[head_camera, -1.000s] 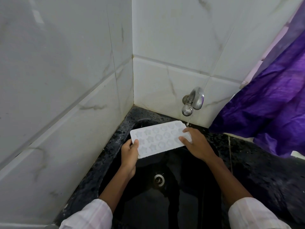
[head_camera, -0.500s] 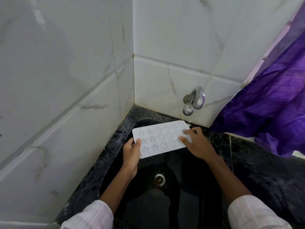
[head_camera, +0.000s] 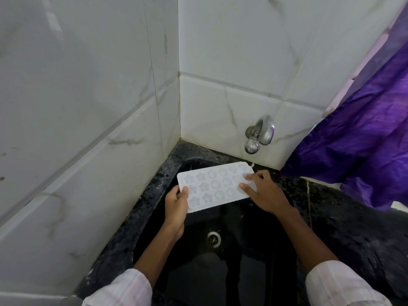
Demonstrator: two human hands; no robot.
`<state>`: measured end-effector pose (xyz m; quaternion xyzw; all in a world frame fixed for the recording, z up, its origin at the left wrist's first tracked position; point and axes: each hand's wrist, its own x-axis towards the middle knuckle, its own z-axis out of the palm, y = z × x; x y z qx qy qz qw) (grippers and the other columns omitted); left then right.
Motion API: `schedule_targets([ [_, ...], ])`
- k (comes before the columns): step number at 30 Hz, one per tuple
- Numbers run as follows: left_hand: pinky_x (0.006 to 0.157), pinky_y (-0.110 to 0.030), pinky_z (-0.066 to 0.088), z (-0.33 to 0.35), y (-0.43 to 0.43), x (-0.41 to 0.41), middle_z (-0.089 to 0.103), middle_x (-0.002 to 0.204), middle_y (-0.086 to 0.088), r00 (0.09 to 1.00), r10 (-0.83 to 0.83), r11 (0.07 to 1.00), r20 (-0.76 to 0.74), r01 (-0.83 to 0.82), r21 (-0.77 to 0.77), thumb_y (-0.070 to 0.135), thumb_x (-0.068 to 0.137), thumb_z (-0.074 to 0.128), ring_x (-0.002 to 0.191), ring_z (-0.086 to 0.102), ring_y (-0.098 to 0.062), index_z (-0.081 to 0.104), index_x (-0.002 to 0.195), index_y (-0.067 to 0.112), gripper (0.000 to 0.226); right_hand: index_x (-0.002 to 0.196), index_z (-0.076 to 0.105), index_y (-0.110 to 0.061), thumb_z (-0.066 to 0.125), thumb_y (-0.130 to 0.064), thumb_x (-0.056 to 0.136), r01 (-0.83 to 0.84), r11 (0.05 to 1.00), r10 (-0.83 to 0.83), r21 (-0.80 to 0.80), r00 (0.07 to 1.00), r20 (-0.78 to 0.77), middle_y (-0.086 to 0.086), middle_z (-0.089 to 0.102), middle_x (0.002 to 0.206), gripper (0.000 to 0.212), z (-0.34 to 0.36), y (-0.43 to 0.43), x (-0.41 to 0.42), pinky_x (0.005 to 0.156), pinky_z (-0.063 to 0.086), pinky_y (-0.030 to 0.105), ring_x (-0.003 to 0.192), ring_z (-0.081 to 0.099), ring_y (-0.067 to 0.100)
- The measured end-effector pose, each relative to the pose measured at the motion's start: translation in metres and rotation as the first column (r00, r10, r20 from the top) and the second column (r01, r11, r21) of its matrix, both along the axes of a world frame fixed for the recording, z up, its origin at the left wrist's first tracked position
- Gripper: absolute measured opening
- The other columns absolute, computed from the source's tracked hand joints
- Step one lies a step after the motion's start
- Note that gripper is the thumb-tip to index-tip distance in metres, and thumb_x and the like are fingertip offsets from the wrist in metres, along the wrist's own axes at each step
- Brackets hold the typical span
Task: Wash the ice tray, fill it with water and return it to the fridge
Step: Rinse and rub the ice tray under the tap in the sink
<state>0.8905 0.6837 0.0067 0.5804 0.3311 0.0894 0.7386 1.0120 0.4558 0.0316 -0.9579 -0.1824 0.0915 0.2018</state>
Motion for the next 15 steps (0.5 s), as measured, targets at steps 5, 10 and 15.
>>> schedule_targets([
  [5,0.086,-0.047,0.061,0.0006,-0.0001,-0.0011,0.075,0.106,-0.003,1.0,0.004,1.0,-0.012,-0.004,0.001,0.022,0.106,0.047,0.095,0.074,-0.022,0.066,0.111,0.018,0.021,0.135,0.052,-0.03,0.05,-0.058,0.093,-0.002,0.999,0.003,0.048,1.0,-0.025,0.002,0.034,0.137,0.051,0.0001,-0.0033,0.001,0.094,0.046,0.032,0.116,0.052,0.022],
  [10,0.086,-0.047,0.061,0.0009,-0.0009,-0.0016,0.075,0.107,-0.003,1.0,0.007,1.0,-0.011,-0.007,0.003,0.021,0.106,0.046,0.095,0.074,-0.022,0.066,0.11,0.018,0.021,0.138,0.05,-0.031,0.048,-0.059,0.093,-0.019,0.999,0.019,0.037,1.0,0.007,0.0,0.035,0.133,0.053,0.0002,-0.003,0.0008,0.092,0.049,0.033,0.11,0.054,0.02],
  [15,0.086,-0.046,0.06,0.0009,-0.0002,-0.0025,0.075,0.104,-0.002,1.0,0.008,1.0,-0.014,-0.008,0.02,0.02,0.106,0.046,0.094,0.074,-0.022,0.067,0.108,0.019,0.021,0.139,0.048,-0.028,0.047,-0.06,0.093,-0.027,1.0,0.027,0.01,1.0,0.008,0.001,0.035,0.134,0.056,0.0012,-0.0023,0.0005,0.094,0.049,0.035,0.111,0.055,0.02],
])
